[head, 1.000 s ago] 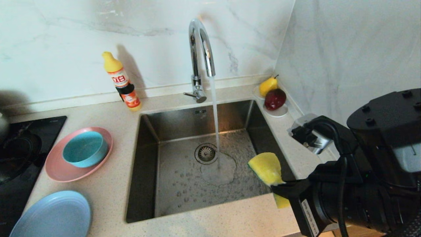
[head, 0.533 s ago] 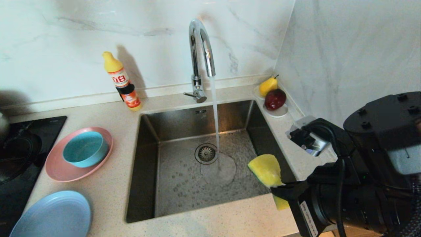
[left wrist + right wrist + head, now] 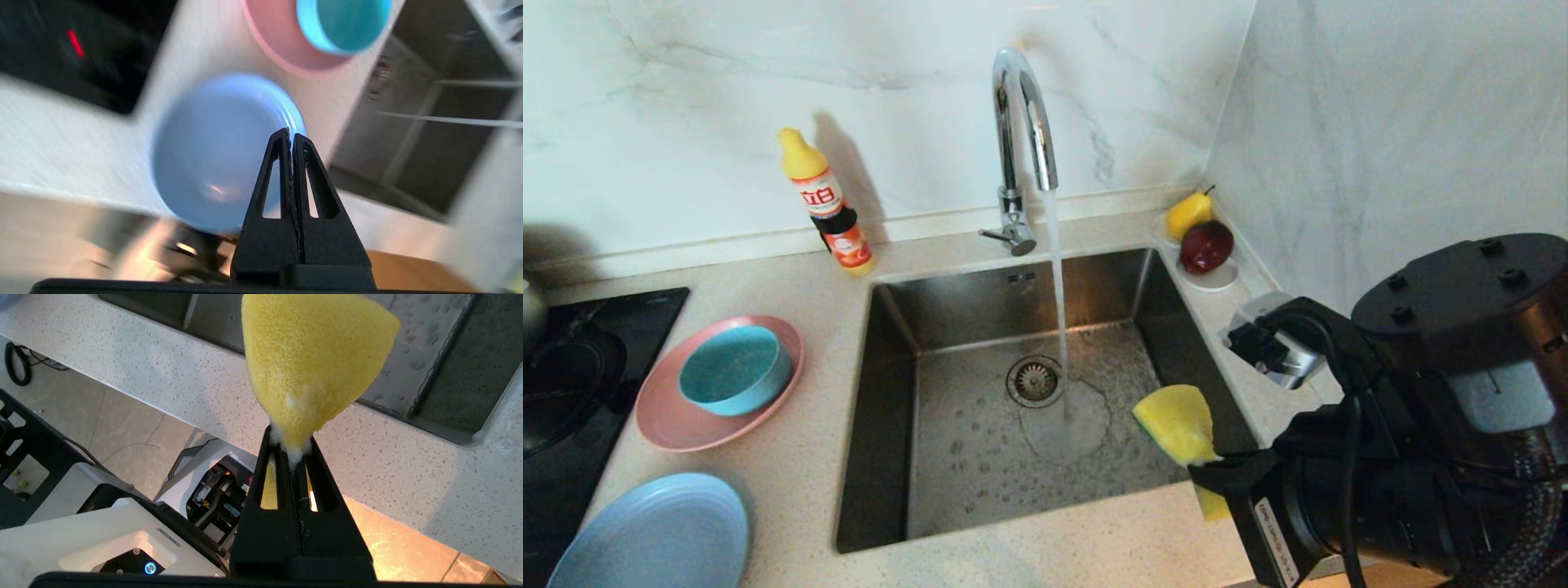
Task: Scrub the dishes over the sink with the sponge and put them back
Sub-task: Pick up a bowl and the sponge
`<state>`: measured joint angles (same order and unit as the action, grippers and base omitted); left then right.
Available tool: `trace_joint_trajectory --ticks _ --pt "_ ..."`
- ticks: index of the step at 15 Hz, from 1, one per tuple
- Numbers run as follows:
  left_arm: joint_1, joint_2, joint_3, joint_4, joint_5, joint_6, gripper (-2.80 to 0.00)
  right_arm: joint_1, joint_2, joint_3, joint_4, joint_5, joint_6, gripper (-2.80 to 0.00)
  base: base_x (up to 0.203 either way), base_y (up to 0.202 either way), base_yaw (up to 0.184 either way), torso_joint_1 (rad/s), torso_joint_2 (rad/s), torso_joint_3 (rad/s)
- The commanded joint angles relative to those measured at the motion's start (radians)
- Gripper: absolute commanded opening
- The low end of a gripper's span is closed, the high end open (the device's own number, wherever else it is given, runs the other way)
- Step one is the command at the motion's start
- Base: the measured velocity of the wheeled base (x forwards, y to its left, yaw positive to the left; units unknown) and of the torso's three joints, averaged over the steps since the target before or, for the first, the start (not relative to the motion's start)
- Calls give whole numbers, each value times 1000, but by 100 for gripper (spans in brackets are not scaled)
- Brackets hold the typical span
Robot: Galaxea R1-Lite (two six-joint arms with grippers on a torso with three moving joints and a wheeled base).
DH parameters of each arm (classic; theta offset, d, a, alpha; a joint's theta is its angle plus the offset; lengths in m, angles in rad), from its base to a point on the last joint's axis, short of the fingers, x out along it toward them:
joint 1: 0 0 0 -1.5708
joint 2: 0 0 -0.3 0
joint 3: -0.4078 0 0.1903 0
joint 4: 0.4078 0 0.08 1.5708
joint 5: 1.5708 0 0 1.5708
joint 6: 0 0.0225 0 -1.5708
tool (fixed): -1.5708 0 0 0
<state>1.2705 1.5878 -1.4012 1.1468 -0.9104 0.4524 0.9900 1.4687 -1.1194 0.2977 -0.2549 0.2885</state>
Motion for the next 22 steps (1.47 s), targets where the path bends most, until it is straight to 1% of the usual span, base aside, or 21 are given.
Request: trace_joint_trajectory --ticks 1,4,5,7,8,9,10,11,12,13,14,15,16,17,18,20,22 --pt "50 35 79 19 -10 49 -280 -1 -1 0 3 -1 1 -280 0 0 0 0 0 0" --pt "51 43 154 -19 -13 73 -280 0 -4 -2 4 -1 2 -280 0 0 0 0 0 0" --pt "30 39 160 -41 -15 74 -280 -1 -4 -2 6 -1 3 -280 0 0 0 0 0 0" --pt "-54 24 161 -87 -18 55 -280 0 -4 -5 6 -1 3 -280 0 0 0 0 0 0" --pt "-98 15 155 -114 -17 25 0 1 -4 -5 8 -1 3 -280 0 0 0 0 0 0" --pt "-153 12 144 -154 -13 -28 0 -1 0 -7 6 -3 3 -280 0 0 0 0 0 0" --pt "-206 11 134 -207 0 -104 0 -1 2 -8 6 -1 4 -280 0 0 0 0 0 0" --pt "-255 9 129 -279 29 -186 0 -1 2 -8 6 -1 4 -280 0 0 0 0 0 0" --pt "-308 11 130 -384 74 -273 0 -1 4 -8 6 -3 4 -280 0 0 0 0 0 0" --pt "-359 15 135 -487 134 -358 0 -1 5 -8 6 -1 4 -280 0 0 0 0 0 0" --pt "-409 19 145 -586 213 -422 0 -2 5 -8 6 -3 4 -280 0 0 0 0 0 0" --pt "-461 27 166 -697 302 -469 0 -10 6 -8 6 -3 4 -280 0 0 0 0 0 0" --pt "-516 33 201 -804 385 -502 0 -13 7 -8 6 -2 4 -280 0 0 0 0 0 0" --pt "-562 34 228 -868 436 -527 0 -14 9 -8 3 -2 4 -280 0 0 0 0 0 0" --pt "-608 34 245 -904 473 -552 0 -14 13 -10 1 -3 6 -280 0 0 0 0 0 0" --pt "-680 36 256 -925 516 -587 0 -14 13 -10 1 -4 6 -280 0 0 0 0 0 0" --pt "-732 44 271 -934 557 -599 0 -17 13 -11 1 -6 8 -280 0 0 0 0 0 0"
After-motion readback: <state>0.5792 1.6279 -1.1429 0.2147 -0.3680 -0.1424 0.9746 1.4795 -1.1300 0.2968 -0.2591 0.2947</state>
